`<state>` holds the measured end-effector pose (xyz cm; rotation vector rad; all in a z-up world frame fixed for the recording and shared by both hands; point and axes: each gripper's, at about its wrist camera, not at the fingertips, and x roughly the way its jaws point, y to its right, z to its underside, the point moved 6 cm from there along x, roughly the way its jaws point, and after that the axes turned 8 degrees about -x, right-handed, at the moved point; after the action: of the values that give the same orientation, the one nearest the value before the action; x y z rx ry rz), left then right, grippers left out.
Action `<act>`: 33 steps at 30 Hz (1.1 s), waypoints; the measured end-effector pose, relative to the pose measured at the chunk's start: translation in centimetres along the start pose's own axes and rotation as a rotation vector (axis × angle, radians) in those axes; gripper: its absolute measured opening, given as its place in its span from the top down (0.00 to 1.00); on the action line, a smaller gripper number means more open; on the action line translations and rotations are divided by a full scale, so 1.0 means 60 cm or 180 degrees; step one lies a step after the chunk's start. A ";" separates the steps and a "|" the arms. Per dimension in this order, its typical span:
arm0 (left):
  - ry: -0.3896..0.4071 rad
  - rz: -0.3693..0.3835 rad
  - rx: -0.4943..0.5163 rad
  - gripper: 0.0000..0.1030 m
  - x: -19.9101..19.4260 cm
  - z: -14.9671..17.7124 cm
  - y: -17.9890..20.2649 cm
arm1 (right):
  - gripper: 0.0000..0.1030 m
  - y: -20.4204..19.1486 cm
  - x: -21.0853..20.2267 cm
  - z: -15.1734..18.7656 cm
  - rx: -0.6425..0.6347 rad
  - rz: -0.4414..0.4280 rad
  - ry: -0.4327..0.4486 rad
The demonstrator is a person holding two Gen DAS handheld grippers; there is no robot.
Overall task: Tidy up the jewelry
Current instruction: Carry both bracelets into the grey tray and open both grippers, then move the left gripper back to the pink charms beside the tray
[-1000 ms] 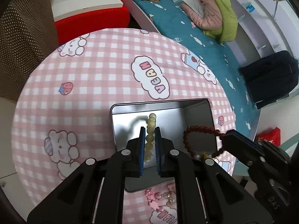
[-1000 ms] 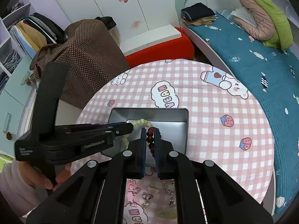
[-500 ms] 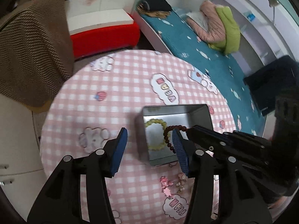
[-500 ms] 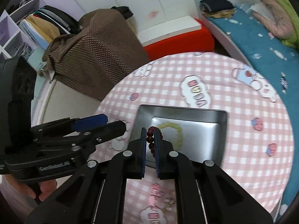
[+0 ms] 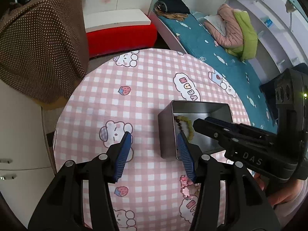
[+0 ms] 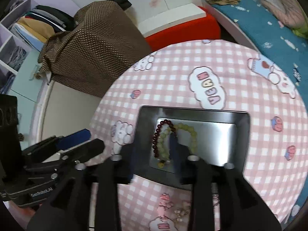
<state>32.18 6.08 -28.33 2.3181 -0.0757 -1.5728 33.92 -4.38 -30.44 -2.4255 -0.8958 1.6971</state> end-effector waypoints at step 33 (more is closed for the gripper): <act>-0.0179 0.0088 0.0291 0.44 -0.005 0.104 0.083 | 0.54 0.050 -0.122 0.094 0.0206 0.0327 0.0386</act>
<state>27.08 -0.07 -28.60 2.3307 -0.1964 -1.6532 28.56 -11.97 -27.55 -2.5397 -0.7022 1.5624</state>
